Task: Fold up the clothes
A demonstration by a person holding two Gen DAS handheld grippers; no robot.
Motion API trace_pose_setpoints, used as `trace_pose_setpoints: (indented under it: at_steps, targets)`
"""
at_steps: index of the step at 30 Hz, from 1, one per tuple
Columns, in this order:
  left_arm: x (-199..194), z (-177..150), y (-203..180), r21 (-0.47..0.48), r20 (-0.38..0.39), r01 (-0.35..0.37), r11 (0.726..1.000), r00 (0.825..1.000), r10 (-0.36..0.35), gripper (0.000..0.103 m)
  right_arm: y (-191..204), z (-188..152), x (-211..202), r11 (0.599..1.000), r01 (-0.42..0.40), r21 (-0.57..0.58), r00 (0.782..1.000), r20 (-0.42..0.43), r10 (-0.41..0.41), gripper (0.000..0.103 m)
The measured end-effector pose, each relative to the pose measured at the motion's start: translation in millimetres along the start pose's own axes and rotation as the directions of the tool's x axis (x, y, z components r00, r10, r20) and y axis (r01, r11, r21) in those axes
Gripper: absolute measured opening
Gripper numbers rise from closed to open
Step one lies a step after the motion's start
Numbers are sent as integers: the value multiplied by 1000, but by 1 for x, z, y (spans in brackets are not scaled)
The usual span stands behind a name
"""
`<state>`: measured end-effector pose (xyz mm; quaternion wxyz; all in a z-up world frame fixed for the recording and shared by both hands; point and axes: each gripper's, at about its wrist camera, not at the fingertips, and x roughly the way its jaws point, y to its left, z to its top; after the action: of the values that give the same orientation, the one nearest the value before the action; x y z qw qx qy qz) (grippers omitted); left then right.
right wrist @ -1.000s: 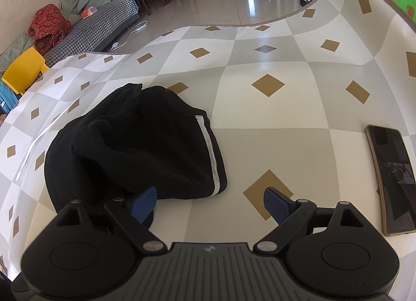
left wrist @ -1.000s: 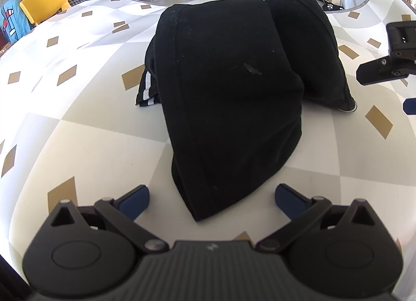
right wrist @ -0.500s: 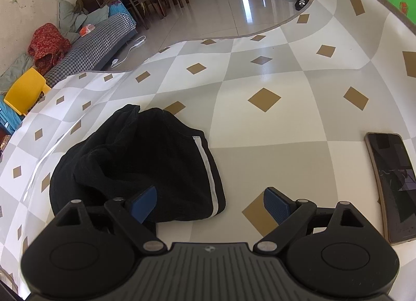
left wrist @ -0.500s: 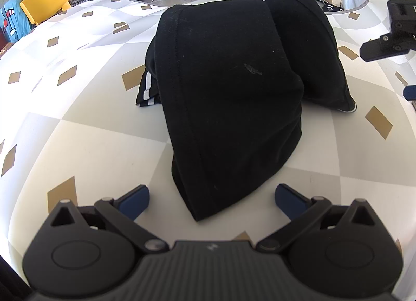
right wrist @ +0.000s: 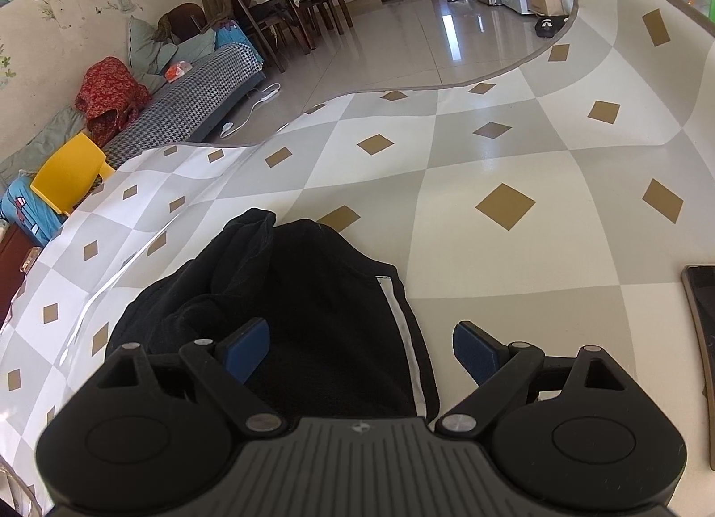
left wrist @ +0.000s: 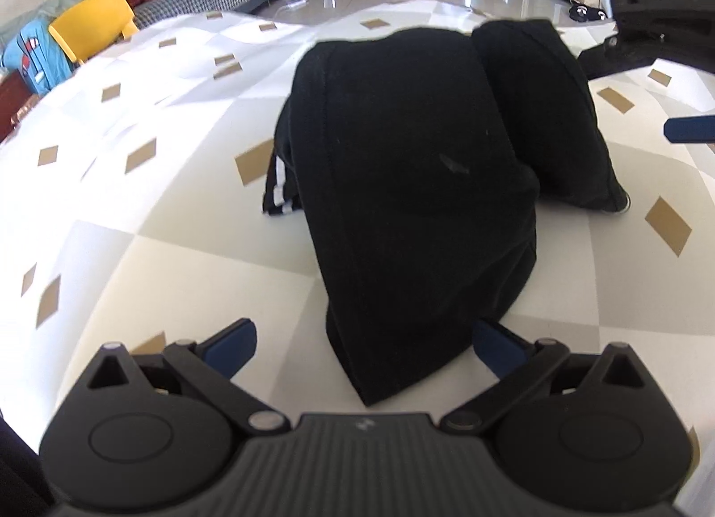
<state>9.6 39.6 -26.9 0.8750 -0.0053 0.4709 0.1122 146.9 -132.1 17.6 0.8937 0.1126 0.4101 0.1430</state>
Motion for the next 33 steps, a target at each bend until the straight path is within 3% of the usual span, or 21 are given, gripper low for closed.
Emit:
trace_pose_setpoints:
  at_steps: [6,17,22,33]
  targets:
    - [-9,27,15,-83,75,1,997,997,5,103,3,2,15,1000,27,12,999,22,-27,90]
    - [34,40,30,-191,-8,-69,979,998,69,103,6,-10,50,997,78,-6,995,-58,-78,90]
    - [42,36,28,-196,-25,-74,978,997,70,103,11,-21,63,991,109,-80,986,-120,-118,90]
    - [35,40,38,-227,12,-77,971,997,82,103,23,-34,64,968,119,-223,984,-107,-146,90]
